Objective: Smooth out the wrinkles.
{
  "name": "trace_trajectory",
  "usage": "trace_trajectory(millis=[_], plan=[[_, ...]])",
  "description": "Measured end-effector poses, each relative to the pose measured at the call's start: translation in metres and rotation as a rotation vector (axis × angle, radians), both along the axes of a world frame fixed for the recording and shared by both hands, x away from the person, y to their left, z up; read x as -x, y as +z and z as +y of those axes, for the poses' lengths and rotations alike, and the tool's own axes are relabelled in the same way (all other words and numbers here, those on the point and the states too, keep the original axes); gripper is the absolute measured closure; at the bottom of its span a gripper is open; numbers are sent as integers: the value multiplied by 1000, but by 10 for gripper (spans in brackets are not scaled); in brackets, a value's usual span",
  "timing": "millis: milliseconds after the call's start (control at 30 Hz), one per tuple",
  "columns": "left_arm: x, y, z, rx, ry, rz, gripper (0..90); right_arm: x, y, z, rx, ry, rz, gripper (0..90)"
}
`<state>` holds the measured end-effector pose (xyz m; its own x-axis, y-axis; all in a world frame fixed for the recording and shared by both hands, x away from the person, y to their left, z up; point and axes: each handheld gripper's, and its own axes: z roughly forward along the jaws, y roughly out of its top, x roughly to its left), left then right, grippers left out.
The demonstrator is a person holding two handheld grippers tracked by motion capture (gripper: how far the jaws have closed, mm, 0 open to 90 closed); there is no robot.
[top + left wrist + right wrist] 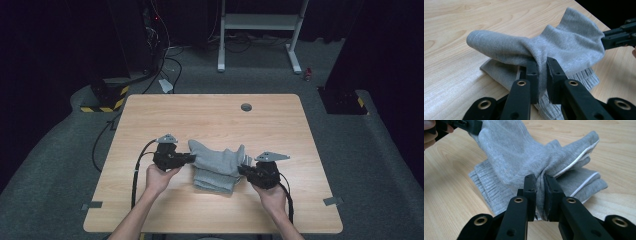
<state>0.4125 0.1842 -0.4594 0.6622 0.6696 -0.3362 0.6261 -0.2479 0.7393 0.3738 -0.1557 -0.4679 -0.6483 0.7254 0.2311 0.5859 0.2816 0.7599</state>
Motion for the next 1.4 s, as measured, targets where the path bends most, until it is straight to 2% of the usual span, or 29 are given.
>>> trace_trajectory(millis=[300, 467, 567, 767, 900, 1100, 1133, 1233, 1267, 1400], plan=[[7, -8, 1, -28, -5, 12, 810, 7, -9, -1, 17, 5, 9, 803], [13, -13, 0, -53, -42, 23, 812, 12, -18, -4, 8, 1, 32, 800], [16, -18, 0, -61, -55, 48, 812, 16, -24, -7, -1, 12, 44, 794], [21, -28, -5, -92, -67, 72, 812, 20, -32, -10, 35, 13, 59, 785], [22, -31, -5, -93, -65, 87, 812, 20, -36, -8, 67, 9, 67, 780], [24, -35, -8, -98, -44, 88, 811, 13, -40, -6, 105, -6, 70, 793], [24, -38, -11, -98, -35, 94, 811, 8, -40, -5, 124, -18, 55, 796], [22, -39, -13, -100, -28, 91, 811, 1, -40, -5, 135, -40, 55, 797], [22, -39, -15, -97, -16, 90, 811, -7, -39, -4, 157, -53, 41, 796], [20, -39, -21, -97, 23, 74, 811, -16, -38, -4, 174, -61, 40, 796]])
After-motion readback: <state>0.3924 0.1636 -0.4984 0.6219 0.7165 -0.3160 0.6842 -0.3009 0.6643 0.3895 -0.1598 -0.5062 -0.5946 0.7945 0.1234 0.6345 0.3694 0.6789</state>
